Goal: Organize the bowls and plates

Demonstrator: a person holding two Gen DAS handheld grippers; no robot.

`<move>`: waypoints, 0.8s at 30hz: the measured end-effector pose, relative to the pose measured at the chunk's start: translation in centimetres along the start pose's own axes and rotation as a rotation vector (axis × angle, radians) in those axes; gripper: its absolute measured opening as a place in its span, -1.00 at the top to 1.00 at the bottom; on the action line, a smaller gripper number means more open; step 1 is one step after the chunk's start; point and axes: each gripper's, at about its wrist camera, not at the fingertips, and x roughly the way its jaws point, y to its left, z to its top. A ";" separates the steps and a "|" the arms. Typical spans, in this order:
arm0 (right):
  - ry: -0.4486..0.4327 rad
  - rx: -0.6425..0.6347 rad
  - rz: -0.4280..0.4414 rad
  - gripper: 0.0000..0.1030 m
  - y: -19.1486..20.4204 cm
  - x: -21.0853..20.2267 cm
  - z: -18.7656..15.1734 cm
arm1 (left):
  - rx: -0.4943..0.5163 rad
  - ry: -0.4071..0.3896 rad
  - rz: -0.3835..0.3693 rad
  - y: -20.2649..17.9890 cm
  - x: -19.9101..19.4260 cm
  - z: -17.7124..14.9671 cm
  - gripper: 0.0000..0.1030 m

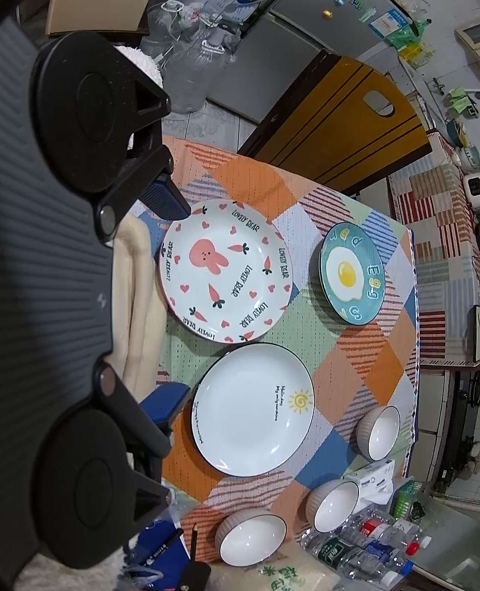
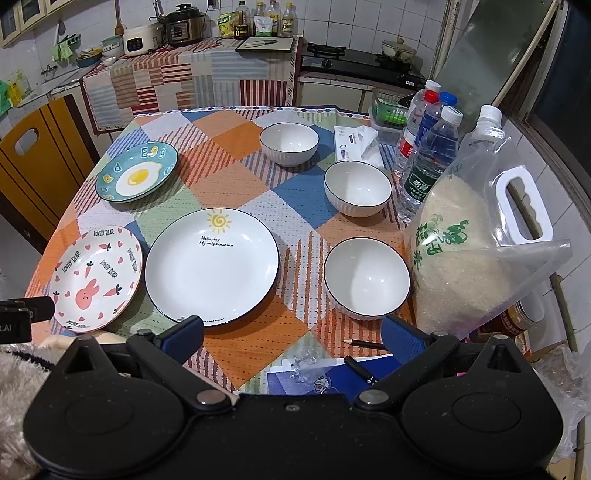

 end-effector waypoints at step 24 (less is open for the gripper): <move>-0.006 -0.023 -0.005 -1.00 0.3 -0.2 -0.1 | 0.001 -0.009 -0.026 0.4 -0.4 -0.4 -0.86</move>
